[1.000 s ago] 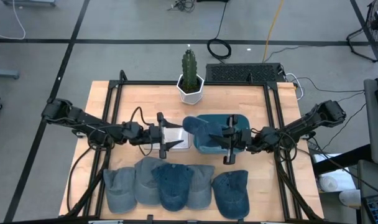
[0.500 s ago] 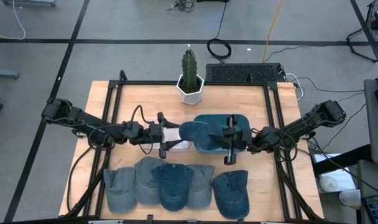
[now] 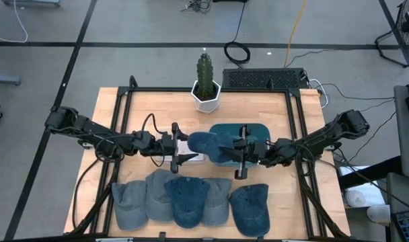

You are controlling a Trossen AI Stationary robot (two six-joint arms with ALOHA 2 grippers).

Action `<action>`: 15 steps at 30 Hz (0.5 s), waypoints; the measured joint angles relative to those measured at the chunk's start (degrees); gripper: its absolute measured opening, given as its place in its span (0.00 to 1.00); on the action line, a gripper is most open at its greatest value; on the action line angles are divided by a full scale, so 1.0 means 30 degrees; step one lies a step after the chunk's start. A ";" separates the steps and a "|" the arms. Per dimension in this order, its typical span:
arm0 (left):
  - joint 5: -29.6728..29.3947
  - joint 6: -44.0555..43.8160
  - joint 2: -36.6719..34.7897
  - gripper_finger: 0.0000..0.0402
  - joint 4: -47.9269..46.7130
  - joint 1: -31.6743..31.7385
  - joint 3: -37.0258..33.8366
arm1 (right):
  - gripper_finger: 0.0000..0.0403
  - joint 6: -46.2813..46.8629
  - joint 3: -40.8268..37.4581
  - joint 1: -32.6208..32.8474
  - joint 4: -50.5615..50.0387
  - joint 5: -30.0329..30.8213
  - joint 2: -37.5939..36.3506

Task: Pick & Place hat
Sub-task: Put the right blue cap into the transparent bin

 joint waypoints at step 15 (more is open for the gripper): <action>-0.0007 -0.0003 0.0007 0.70 -0.0073 0.0005 0.0000 | 0.00 -0.0503 0.0523 -0.0460 0.0098 -0.0018 0.0664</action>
